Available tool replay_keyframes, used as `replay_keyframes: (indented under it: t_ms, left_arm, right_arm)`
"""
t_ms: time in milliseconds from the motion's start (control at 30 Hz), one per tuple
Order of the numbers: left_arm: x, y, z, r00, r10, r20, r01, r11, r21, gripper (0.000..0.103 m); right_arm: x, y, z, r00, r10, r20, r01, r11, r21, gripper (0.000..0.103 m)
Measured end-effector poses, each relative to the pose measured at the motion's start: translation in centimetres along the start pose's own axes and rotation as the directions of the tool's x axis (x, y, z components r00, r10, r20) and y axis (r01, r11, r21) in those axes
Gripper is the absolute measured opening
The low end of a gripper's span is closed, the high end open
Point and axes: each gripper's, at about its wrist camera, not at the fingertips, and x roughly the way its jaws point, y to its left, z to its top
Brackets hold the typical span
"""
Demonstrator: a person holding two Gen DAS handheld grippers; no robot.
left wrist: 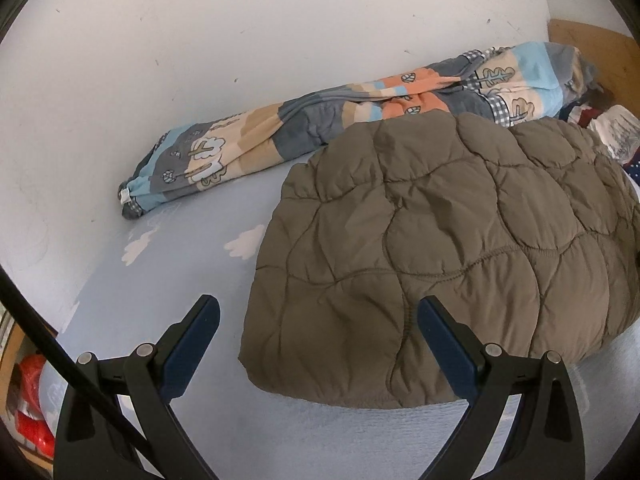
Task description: Fold large clothes
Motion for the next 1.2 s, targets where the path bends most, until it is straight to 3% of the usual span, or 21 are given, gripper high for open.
replay_keyframes:
  t_ms: [333, 400, 500, 567, 633, 700, 733, 800, 867, 933, 1033, 1133, 1200]
  left_arm:
    - [-0.7, 0.2, 0.0, 1.000, -0.016, -0.003, 0.016, 1.000, -0.021, 0.100]
    - [-0.4, 1.0, 0.1, 0.997, -0.059, -0.039, 0.057, 0.996, -0.065, 0.099]
    - [0.8, 3.9, -0.1, 0.979, -0.174, -0.103, 0.145, 0.960, -0.241, 0.099]
    - [2.4, 7.2, -0.7, 0.942, -0.303, -0.142, 0.217, 0.877, -0.430, 0.099]
    - [4.2, 10.0, -2.0, 0.893, -0.426, -0.143, 0.266, 0.758, -0.595, 0.099]
    - [5.5, 11.9, -3.1, 0.859, -0.495, -0.133, 0.278, 0.668, -0.691, 0.099]
    - [6.2, 13.1, -3.9, 0.839, -0.530, -0.119, 0.280, 0.610, -0.742, 0.099]
    - [7.0, 14.4, -5.0, 0.823, -0.558, -0.103, 0.268, 0.543, -0.796, 0.099]
    - [7.6, 15.2, -6.0, 0.811, -0.578, -0.090, 0.255, 0.488, -0.835, 0.099]
    - [8.3, 15.8, -6.9, 0.791, -0.608, -0.065, 0.251, 0.420, -0.872, 0.099]
    - [9.4, 15.9, -8.0, 0.761, -0.647, -0.045, 0.237, 0.342, -0.909, 0.099]
    - [10.3, 15.1, -8.5, 0.736, -0.676, -0.030, 0.238, 0.301, -0.923, 0.099]
    - [10.7, 14.4, -8.7, 0.723, -0.691, -0.022, 0.247, 0.288, -0.925, 0.099]
  right_arm:
    - [-2.9, -0.7, -0.2, 0.999, 0.023, 0.048, -0.022, 1.000, -0.011, 0.074]
    - [-3.6, -1.6, -0.1, 0.998, 0.019, 0.058, -0.020, 1.000, 0.008, 0.074]
    - [-4.2, -3.7, 0.1, 0.998, 0.017, 0.067, -0.022, 0.997, 0.075, 0.074]
    - [-4.4, -5.1, 0.2, 0.997, 0.028, 0.066, -0.037, 0.991, 0.128, 0.074]
    - [-4.5, -6.7, 0.2, 0.997, 0.050, 0.063, -0.061, 0.980, 0.189, 0.074]
    - [-4.6, -7.8, 0.3, 0.995, 0.074, 0.060, -0.086, 0.968, 0.236, 0.074]
    - [-4.6, -8.2, 0.2, 0.994, 0.087, 0.061, -0.100, 0.961, 0.259, 0.074]
    - [-4.5, -9.0, 0.1, 0.992, 0.111, 0.063, -0.125, 0.944, 0.304, 0.074]
    - [-4.3, -9.3, -0.1, 0.989, 0.133, 0.061, -0.146, 0.930, 0.337, 0.074]
    - [-3.8, -9.5, -0.2, 0.986, 0.157, 0.055, -0.166, 0.917, 0.364, 0.074]
    - [-3.2, -9.6, -0.5, 0.981, 0.191, 0.045, -0.193, 0.901, 0.389, 0.074]
    - [-2.6, -9.9, -0.8, 0.973, 0.229, 0.045, -0.226, 0.878, 0.421, 0.075]
    - [-2.3, -10.2, -0.8, 0.968, 0.247, 0.048, -0.243, 0.864, 0.440, 0.075]
